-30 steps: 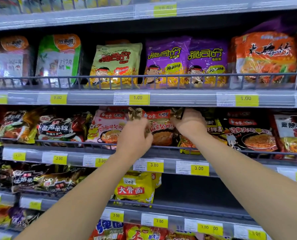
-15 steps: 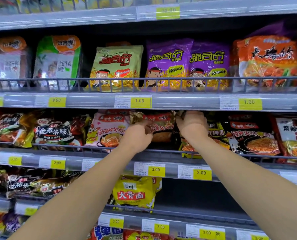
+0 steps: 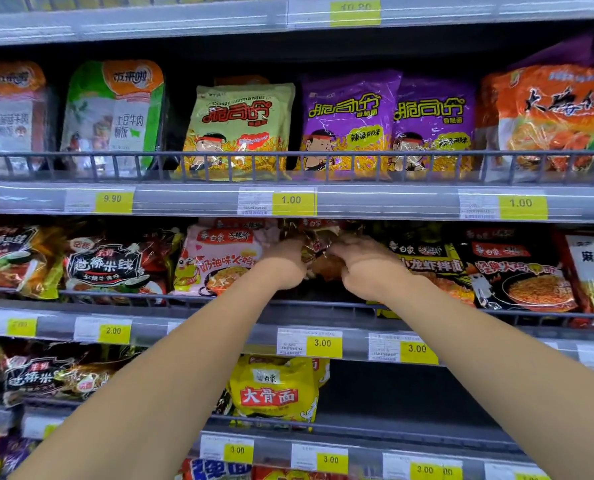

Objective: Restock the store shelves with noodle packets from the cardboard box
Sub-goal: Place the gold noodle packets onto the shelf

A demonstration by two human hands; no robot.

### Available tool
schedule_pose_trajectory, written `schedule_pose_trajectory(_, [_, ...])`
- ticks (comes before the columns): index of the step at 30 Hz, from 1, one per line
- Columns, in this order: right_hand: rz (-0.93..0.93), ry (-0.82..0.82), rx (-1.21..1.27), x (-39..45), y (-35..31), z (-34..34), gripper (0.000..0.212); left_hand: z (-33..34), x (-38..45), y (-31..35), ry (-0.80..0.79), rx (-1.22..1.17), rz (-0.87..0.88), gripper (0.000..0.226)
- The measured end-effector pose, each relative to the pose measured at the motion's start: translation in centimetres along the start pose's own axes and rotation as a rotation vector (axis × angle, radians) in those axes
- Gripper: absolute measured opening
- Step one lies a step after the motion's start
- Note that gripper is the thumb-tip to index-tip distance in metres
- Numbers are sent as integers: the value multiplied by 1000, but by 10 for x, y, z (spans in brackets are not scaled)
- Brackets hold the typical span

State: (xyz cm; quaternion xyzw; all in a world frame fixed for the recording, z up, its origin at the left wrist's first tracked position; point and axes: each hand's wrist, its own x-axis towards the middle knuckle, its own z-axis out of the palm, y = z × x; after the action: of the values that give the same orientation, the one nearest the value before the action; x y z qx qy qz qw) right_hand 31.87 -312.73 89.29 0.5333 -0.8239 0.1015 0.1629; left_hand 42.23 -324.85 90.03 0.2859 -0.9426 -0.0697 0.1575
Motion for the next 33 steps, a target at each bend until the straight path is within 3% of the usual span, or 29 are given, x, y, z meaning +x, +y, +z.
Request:
schedule_pose_trajectory(8, [154,-186,-219,2,0,2,47,-4,3,-2,14,-82,26,56])
schedule_pose_trajectory(18, [72,176,5,-50,1,-7,27,-1,-49,-6,225,-288,203,37])
schedule_pose_trajectory(24, [53,134,69,-79,-30,3,41,8,-95,-58,366,11,196,28])
schedule_pose_trajectory(26, [55,109,87,-79,-51,6,43,5,-106,-88,349,104,152,41])
schedule_pose_trajectory(29, [69,47,167,-69,-88,12,49,-1,-122,-133,178,169,69,61])
schedule_pose_trajectory(33, [237,18,155,-53,-123,19,50,-5,-132,-157,85,121,147,71])
